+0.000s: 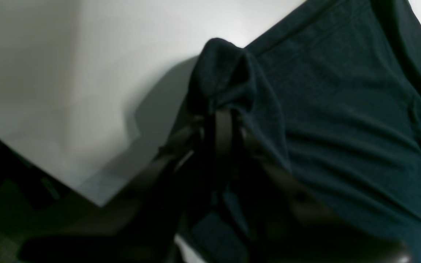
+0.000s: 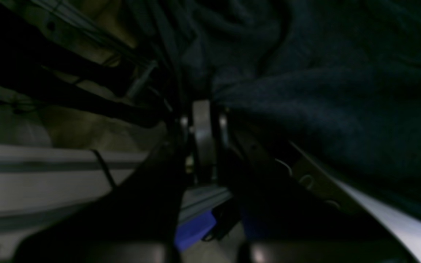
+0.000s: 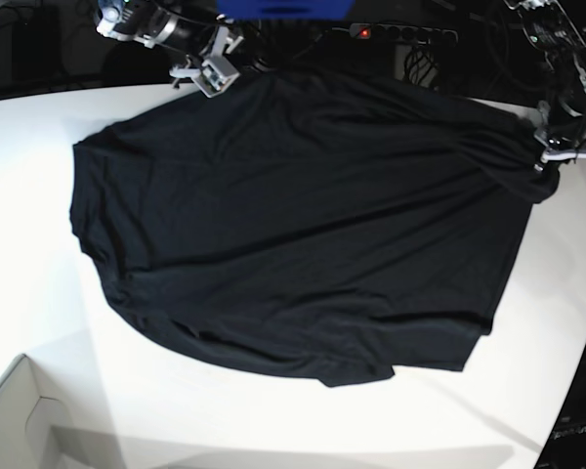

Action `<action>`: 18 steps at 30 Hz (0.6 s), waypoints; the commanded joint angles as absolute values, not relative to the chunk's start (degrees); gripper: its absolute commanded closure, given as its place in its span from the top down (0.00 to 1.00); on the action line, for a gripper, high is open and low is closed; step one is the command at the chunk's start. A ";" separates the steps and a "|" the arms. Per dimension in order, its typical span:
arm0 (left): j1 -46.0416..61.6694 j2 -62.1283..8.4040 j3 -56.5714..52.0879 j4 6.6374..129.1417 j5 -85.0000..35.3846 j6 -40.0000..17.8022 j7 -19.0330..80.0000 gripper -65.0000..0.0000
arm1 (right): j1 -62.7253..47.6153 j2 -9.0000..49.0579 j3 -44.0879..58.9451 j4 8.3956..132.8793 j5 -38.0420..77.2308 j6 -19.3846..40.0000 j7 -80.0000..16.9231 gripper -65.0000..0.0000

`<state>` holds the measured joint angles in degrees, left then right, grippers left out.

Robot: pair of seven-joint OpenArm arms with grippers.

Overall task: Layout the t-shirt on the table in an organized manner, then fold the t-shirt properly
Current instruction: 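Hold the collar edge with both grippers and pull it taut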

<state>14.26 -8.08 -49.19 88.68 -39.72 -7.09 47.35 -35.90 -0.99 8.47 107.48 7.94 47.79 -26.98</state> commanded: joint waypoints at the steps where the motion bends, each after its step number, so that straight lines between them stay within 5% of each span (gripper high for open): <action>1: 14.02 -9.01 -49.36 89.80 -40.48 -7.25 46.29 0.00 | -32.48 3.12 17.63 108.00 4.44 40.00 -24.92 0.00; 18: 13.23 -9.01 -49.36 89.80 -40.48 -7.25 46.64 0.00 | -37.14 2.77 20.44 106.59 4.62 40.00 -18.68 0.00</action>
<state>13.43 -8.08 -49.17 88.66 -39.72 -7.09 47.40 -38.28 -1.43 9.89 105.73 6.68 47.79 -19.29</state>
